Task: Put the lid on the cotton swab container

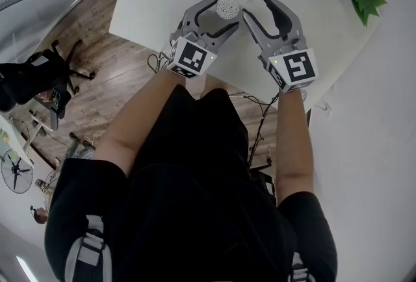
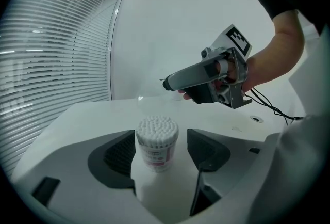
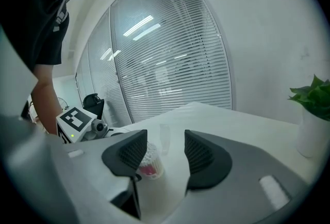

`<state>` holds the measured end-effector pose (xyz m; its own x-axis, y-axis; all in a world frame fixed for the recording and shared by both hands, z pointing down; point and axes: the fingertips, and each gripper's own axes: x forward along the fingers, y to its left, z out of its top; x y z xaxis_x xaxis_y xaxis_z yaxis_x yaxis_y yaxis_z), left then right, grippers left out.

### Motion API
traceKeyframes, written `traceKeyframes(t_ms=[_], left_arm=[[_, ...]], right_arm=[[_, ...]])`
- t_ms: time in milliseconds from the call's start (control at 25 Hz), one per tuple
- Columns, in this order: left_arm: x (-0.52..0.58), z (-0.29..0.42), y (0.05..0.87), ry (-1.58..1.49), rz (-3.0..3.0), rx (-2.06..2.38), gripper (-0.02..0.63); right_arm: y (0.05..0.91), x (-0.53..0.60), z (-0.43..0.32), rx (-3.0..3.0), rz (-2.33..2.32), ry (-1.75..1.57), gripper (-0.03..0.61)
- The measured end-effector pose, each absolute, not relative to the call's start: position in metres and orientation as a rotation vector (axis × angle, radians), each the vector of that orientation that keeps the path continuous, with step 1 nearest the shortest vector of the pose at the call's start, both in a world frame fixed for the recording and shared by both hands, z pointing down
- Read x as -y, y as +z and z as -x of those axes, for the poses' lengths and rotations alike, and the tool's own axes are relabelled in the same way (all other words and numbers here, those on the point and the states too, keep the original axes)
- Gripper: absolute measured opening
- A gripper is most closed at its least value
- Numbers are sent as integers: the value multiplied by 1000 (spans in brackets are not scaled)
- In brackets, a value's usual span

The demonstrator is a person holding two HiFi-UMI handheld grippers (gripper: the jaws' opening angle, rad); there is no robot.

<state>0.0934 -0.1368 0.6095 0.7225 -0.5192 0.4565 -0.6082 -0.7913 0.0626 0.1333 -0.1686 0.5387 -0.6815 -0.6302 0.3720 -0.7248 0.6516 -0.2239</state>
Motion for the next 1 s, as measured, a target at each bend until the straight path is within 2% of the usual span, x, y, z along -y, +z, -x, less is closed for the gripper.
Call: traceKeyframes(t_ms=[200,400,760,1000], left_arm=[[138,-91,609,622,-2700,928,247],[138,-92,610,623,-2699,933,239],[139,-91,610,616,-2695,937,238],[139,-91,610,616,-2696,935,238]], right_arm=[[543,169,-130,2619,-1062,529,222],[546,171,-129,2621,-1042,528,193],[549,174,-127,2607,-1046,503,71],[543,168,-120,2619,-1003,466,77]])
